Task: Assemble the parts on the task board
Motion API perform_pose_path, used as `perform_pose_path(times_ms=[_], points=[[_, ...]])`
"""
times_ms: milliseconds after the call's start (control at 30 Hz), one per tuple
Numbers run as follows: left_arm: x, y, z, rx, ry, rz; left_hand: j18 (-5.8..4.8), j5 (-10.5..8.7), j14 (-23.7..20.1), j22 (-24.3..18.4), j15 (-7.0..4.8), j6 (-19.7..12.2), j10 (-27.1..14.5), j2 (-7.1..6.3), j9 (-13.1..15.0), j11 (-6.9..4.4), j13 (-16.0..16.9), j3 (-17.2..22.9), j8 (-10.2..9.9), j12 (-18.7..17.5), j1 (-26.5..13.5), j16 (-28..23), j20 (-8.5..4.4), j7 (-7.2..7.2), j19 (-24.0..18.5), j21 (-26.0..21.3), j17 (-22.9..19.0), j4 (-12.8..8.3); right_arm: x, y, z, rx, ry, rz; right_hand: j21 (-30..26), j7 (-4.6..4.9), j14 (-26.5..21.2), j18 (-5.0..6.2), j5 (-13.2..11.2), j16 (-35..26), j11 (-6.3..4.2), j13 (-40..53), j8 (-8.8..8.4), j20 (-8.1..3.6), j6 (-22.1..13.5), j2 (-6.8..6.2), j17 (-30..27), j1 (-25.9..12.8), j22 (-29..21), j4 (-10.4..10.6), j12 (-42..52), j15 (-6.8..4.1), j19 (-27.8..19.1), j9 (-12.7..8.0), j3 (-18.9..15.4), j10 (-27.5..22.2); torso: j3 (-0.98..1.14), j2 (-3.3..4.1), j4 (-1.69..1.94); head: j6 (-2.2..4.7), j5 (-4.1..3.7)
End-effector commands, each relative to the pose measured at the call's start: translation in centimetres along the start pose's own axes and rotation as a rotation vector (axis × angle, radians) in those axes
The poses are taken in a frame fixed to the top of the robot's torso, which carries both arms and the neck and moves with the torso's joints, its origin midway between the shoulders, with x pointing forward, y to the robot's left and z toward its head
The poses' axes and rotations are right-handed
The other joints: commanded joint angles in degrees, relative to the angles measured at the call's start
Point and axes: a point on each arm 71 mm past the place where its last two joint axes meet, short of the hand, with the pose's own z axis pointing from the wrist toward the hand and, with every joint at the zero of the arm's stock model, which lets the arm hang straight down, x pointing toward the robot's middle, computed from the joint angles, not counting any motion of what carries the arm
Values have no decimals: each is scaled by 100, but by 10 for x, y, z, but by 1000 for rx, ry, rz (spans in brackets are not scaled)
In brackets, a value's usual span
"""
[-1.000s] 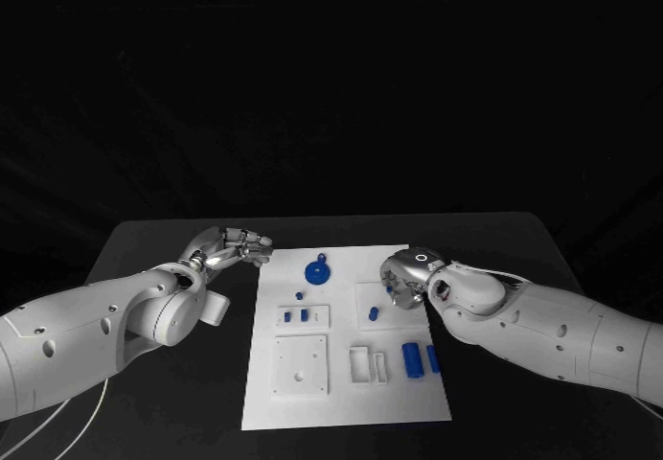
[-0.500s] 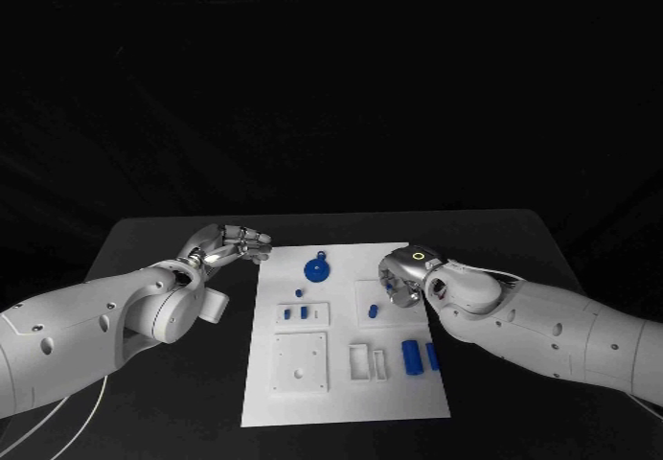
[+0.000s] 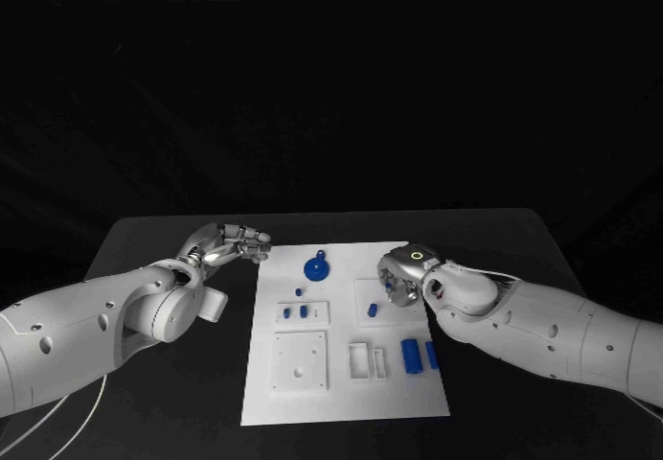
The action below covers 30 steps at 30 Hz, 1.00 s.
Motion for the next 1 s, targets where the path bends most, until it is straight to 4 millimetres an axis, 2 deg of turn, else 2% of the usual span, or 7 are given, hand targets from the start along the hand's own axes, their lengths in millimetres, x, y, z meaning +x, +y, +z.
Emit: perform_pose_path(times_ms=[33, 133, 567, 833, 1000], points=[[1, -2, 1, 12, 10, -8, 93, 15, 12, 9, 5, -29, -30, -24, 0, 4, -7, -1, 36, -8, 32, -2, -5, 4, 17, -15, 10, -43, 6, 7, -4, -18, 9, -16, 42, -6, -21, 354, -38, 38, -52, 57, 9, -69, 62, 44, 0, 24, 125, -38, 36, -78, 11, 26, 39, 188, 6, -1, -7, 5, 7], [1, -2, 1, 12, 8, -7, 92, 14, 11, 9, 5, -30, -32, -23, 0, 5, -8, -2, 36, -8, 31, -5, -4, 4, 17, -16, 12, -43, 4, 8, -5, -21, -11, -4, 62, -26, -2, 354, -49, 35, -73, 106, 29, -91, 104, 6, -3, 51, 121, -75, 57, -99, 27, 52, 89, 230, 11, 0, -10, 9, 4], [-1, -2, 1, 14, 2, -8, 90, 14, 11, 10, 5, -33, -34, -22, 0, 6, -11, -1, 36, -7, 33, -8, -5, 4, 17, -19, 17, -43, -4, 4, -10, -13, -67, 47, 87, -47, 14, 354, -52, 30, -96, 180, 54, -124, 140, -28, -5, 89, 117, -107, 87, -122, 51, 95, 138, 280, 1, 0, -7, 16, 8], [-3, -1, 1, 12, -3, -7, 89, 13, 10, 11, 6, -36, -37, -22, -1, 7, -14, -1, 37, -7, 33, -11, -5, 5, 17, -22, 22, -45, -18, -1, -16, -14, -82, 114, 93, -50, 17, 354, -52, 27, -102, 210, 59, -131, 147, -45, -4, 78, 114, -91, 92, -127, 56, 113, 155, 287, 4, 0, -20, 17, 21], [-4, -1, 1, 11, -7, -6, 88, 13, 10, 11, 6, -38, -39, -22, -1, 8, -16, -1, 37, -7, 34, -13, -6, 5, 17, -24, 25, -45, -31, 4, -20, -36, -108, 171, 94, -50, 18, 354, -52, 26, -102, 220, 59, -133, 146, -46, -4, 72, 113, -81, 91, -127, 57, 119, 161, 286, 3, -6, -21, 29, 41]])
